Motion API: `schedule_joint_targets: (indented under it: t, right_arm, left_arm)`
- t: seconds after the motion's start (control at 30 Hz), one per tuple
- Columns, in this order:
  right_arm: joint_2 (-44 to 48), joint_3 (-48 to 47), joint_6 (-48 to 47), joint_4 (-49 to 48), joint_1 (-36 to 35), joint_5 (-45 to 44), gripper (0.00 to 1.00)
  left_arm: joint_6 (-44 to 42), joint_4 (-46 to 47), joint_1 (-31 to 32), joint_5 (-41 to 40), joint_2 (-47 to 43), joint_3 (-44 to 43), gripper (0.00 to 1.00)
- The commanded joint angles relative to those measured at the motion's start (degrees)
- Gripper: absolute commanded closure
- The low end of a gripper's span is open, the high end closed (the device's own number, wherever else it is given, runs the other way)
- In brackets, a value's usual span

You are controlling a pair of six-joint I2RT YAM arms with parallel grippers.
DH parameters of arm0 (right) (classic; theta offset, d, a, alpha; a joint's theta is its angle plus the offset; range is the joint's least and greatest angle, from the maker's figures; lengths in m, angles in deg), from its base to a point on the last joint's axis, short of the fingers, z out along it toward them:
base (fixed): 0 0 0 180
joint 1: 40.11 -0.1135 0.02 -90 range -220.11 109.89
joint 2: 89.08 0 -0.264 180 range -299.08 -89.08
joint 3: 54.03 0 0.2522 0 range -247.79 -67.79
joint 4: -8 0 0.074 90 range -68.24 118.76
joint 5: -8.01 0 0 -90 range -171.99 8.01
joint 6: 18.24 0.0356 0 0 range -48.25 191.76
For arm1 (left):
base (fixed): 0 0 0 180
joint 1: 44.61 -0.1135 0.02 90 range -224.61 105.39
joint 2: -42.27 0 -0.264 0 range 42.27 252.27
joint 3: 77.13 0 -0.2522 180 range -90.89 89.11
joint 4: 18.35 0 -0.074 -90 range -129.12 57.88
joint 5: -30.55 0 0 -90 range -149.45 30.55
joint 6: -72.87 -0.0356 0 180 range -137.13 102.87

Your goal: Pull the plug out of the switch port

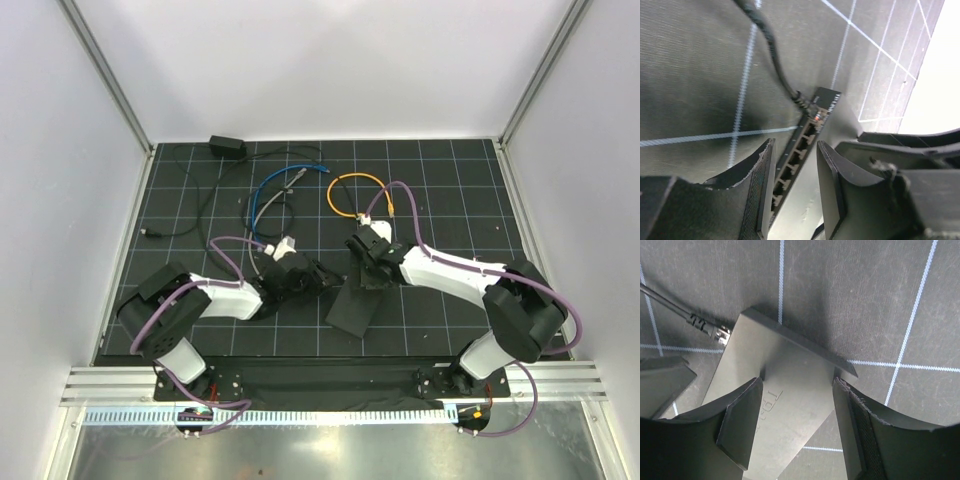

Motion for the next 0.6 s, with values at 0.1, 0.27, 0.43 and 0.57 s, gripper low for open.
schedule_joint_targets:
  t: [0.1, 0.27, 0.43, 0.57]
  right_arm:
    - [-0.39, 1.16, -1.74, -3.95, 1.64, 1.46, 0.33]
    - [-0.3, 1.51, -2.18, -3.78, 2.79, 2.34, 0.22]
    - [1.63, 2.56, -2.53, -2.73, 4.1, 1.82, 0.19]
    - [2.51, 2.92, -2.8, -2.02, 4.55, 2.08, 0.19]
  left_arm:
    - [1.76, 2.6, 1.23, -4.54, 1.33, -4.13, 0.57]
    - [5.18, 2.95, 1.67, -4.36, 3.88, -5.19, 0.56]
    - [6.15, 3.74, 1.85, -4.36, 5.37, -5.45, 0.55]
    - [6.33, 3.83, 1.76, -4.36, 5.73, -5.72, 0.55]
